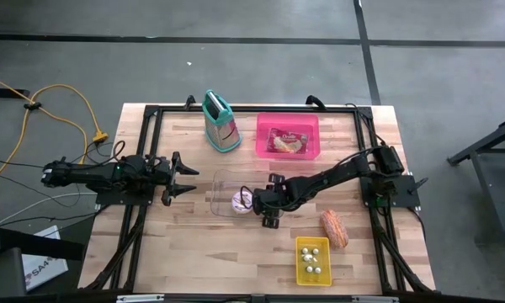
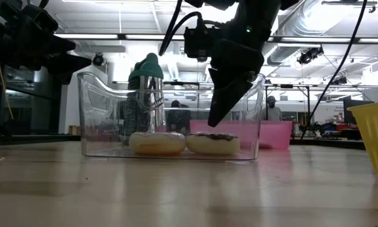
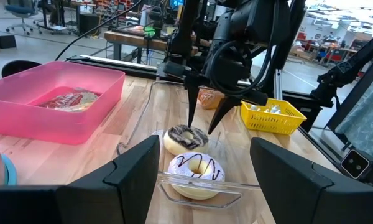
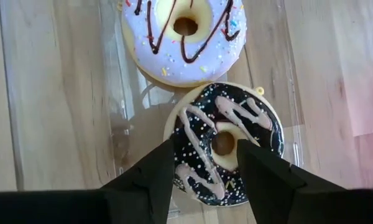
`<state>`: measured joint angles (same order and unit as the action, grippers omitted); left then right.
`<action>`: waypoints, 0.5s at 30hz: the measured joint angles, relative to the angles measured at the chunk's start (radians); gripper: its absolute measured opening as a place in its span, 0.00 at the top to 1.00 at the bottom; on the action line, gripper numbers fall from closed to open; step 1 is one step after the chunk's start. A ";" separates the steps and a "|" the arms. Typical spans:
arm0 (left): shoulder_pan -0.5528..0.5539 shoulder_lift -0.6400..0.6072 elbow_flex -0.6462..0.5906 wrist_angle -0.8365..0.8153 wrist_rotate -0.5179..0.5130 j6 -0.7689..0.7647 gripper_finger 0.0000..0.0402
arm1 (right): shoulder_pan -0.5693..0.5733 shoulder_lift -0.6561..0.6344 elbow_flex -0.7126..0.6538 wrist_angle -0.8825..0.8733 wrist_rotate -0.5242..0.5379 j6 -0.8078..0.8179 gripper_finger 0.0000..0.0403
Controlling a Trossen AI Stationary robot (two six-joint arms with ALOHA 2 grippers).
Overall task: Pick & Place Food Item
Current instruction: Put the brown donut into the transparent bin
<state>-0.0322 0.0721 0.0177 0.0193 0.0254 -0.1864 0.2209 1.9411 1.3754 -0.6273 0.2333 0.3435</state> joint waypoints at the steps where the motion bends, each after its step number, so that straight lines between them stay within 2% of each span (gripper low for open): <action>1: 0.000 0.000 0.000 0.000 0.000 0.000 0.39 | 0.000 0.000 0.000 0.000 0.000 0.000 0.60; 11: 0.000 0.000 0.000 0.000 0.000 0.000 0.39 | -0.006 -0.003 0.000 0.014 0.023 -0.021 0.60; 15: 0.000 0.000 0.000 0.000 0.000 0.000 0.39 | -0.013 -0.061 0.000 0.025 0.030 -0.056 0.60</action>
<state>-0.0322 0.0719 0.0179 0.0193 0.0254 -0.1864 0.2076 1.8798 1.3754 -0.6023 0.2631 0.2876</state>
